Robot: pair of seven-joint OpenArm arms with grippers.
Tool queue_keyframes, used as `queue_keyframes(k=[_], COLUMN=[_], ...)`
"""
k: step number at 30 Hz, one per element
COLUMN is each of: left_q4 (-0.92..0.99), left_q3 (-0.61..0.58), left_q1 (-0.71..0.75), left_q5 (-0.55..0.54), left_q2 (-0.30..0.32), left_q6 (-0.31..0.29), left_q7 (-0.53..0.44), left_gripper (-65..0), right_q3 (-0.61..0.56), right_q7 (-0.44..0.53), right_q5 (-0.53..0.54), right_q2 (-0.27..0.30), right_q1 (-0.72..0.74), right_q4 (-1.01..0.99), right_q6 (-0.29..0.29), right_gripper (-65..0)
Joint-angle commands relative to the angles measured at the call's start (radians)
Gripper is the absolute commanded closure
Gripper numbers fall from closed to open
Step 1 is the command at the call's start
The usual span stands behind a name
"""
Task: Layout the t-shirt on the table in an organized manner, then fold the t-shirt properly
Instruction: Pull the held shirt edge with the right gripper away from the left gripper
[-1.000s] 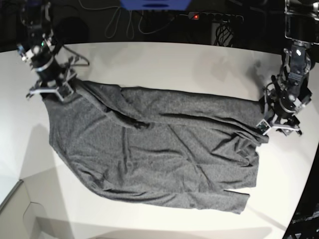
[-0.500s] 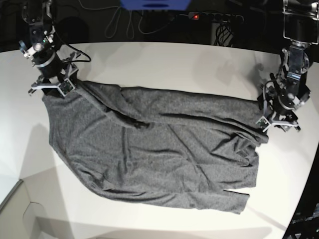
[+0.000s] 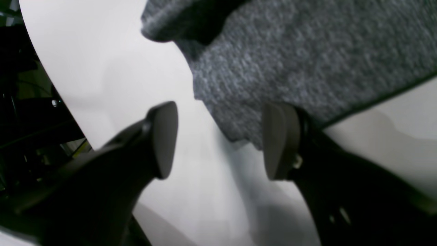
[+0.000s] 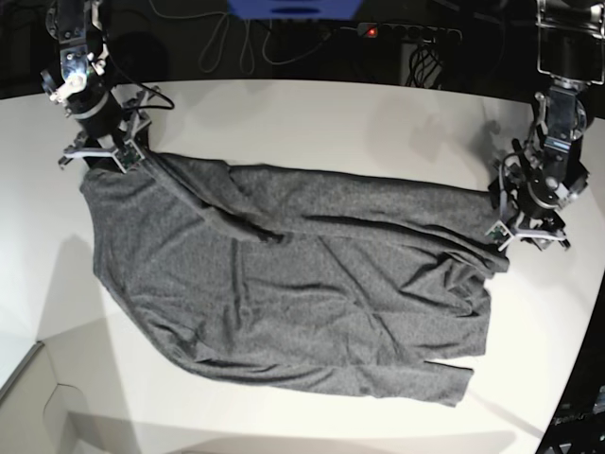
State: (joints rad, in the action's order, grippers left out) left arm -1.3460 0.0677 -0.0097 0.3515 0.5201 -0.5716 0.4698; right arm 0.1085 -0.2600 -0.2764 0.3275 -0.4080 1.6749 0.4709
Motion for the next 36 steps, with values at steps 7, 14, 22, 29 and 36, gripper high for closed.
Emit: queue_keyframes(k=[7, 14, 22, 29, 36], left_q4=[-0.008, -0.008, -0.008, -0.008, -0.008], left_q3=[0.007, 0.008, 0.008, 0.008, 0.008], left_q1=[-0.016, -0.014, -0.011, -0.011, -0.013], left_q5=[0.005, 0.005, 0.005, 0.005, 0.004], left_q2=[0.016, 0.016, 0.016, 0.016, 0.016], left_q6=[0.008, 0.009, 0.011, 0.012, 0.012], left_q7=[-0.004, -0.004, -0.004, -0.004, -0.004], left_gripper=[-38.0, -38.0, -38.0, -38.0, -38.0], right_q3=[0.01, 0.038, 0.05, 0.052, 0.049], right_q7=[0.086, 0.046, 0.046, 0.043, -0.019], right_q5=[0.007, 0.004, 0.001, 0.001, 0.001], right_q2=[0.015, 0.014, 0.017, 0.032, 0.032], right_q1=[0.03, 0.093, 0.139, 0.192, 0.251], right_q4=[-0.005, -0.034, -0.029, -0.037, -0.112], right_q6=[0.053, 0.122, 0.122, 0.122, 0.122], right_gripper=[-8.0, 0.0, 0.0, 0.0, 0.0])
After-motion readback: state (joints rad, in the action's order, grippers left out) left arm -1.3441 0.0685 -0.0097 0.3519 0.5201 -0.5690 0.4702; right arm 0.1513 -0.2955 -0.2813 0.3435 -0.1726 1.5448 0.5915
